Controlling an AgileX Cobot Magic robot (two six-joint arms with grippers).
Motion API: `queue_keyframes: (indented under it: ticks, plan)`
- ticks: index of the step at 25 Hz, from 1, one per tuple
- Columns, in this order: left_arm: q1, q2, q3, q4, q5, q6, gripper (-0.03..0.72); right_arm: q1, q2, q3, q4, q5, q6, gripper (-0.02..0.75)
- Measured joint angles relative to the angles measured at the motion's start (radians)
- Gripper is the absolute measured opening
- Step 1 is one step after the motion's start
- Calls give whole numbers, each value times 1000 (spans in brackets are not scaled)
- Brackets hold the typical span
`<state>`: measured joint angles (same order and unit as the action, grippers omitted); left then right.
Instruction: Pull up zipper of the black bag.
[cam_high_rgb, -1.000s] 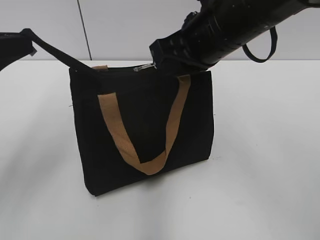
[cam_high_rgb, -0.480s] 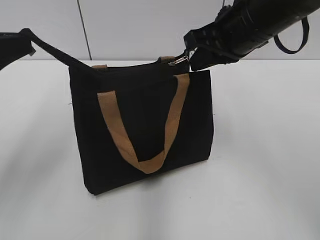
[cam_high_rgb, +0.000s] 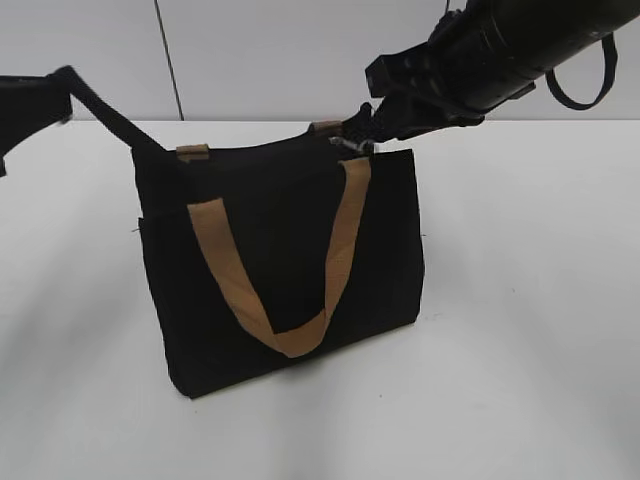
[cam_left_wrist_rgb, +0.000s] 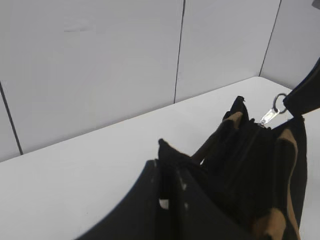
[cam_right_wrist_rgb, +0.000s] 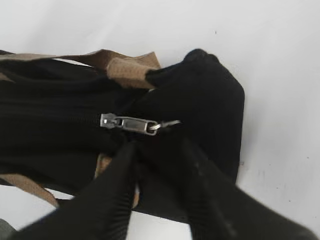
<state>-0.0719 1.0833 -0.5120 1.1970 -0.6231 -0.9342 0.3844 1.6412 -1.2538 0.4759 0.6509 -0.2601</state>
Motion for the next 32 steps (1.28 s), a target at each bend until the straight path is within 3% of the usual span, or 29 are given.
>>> queue_keyframes:
  ticks: [2,4,7,10,14,16,21,23,28,32]
  plan:
    - [0,9,0,-1,0,0,93,0,0,0,0,3,0,232]
    - [0,10,0,-4,0,-1,222,0,-2,0,0,15,0,383]
    - [0,10,0,-6,13,-26,423,0,-16,0,-9,35,-7,533]
    - [0,10,0,-8,85,-72,515,0,-43,0,-38,68,-47,578]
    - [0,10,0,-32,346,-123,538,0,-77,0,-101,113,-64,582]
    - [0,10,0,-109,518,-142,540,0,-91,0,-133,134,-64,582]
    - [2,35,0,-425,894,-129,541,0,-116,0,-158,172,-57,582]
    - [3,48,0,-593,941,-5,541,-4,-122,0,-171,194,-17,582]
    - [-17,69,-34,-1132,1077,528,541,-69,-124,0,-250,309,131,582]
    - [-21,97,-110,-1307,1301,774,541,-155,-124,0,-276,413,185,582]
